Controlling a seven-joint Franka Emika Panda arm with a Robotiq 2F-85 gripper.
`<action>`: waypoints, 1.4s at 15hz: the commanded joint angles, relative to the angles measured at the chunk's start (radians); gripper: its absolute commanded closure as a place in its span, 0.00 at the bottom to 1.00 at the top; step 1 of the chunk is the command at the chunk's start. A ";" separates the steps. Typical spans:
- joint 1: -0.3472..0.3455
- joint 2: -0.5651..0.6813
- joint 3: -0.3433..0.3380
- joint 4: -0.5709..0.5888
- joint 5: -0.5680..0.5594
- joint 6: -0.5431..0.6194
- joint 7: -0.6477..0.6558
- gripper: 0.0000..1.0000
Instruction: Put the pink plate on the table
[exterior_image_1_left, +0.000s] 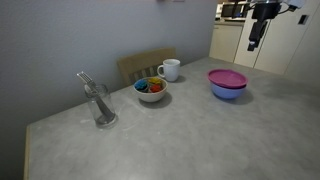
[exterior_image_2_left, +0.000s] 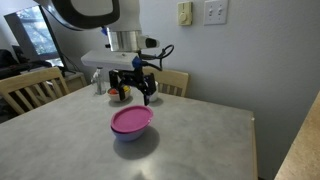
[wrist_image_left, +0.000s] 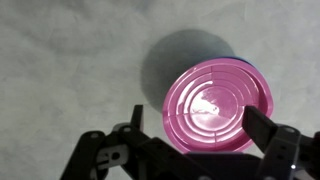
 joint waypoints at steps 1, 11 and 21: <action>-0.019 0.059 0.022 0.029 -0.060 0.093 0.024 0.00; -0.085 0.262 0.100 0.187 -0.024 0.151 0.001 0.00; -0.142 0.384 0.164 0.321 -0.017 0.046 -0.034 0.00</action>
